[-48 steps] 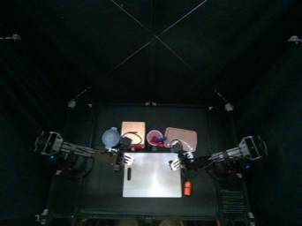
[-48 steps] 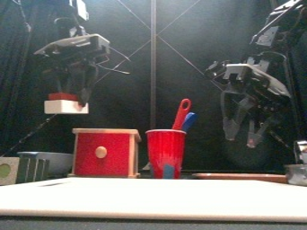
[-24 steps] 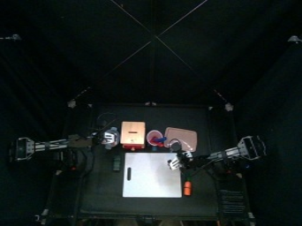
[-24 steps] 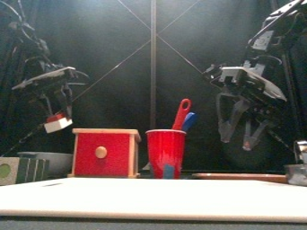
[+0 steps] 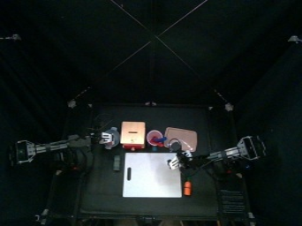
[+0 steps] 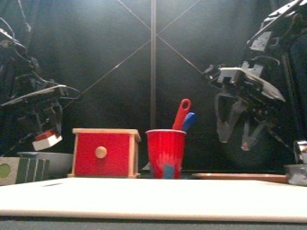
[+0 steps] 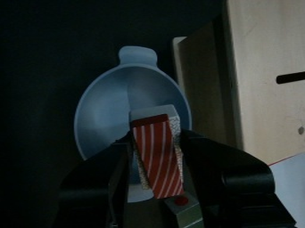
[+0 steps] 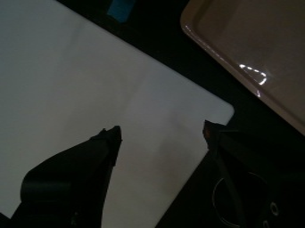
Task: Place assembled salmon sushi in bowl
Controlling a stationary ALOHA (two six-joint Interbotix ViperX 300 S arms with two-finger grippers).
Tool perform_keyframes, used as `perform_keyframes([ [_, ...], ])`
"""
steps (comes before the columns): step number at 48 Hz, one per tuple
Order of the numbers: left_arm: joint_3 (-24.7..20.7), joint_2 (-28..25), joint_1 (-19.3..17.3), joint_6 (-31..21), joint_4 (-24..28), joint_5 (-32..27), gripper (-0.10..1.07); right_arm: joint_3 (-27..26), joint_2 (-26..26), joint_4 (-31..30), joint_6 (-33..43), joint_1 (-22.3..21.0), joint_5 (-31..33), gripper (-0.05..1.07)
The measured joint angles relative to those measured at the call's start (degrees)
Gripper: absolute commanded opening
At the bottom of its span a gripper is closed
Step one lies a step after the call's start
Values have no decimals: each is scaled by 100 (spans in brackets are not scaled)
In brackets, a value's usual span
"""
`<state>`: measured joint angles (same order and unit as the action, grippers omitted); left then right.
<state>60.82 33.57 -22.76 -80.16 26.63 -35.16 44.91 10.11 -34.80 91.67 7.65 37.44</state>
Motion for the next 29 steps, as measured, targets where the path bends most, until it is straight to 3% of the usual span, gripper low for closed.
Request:
perform_keyframes([
  [6,0,0,0,0,35,26,101,0,-9,0,0,0,-9,102],
  [29,0,62,0,-9,132,193,101,0,-9,0,9,0,-9,102],
])
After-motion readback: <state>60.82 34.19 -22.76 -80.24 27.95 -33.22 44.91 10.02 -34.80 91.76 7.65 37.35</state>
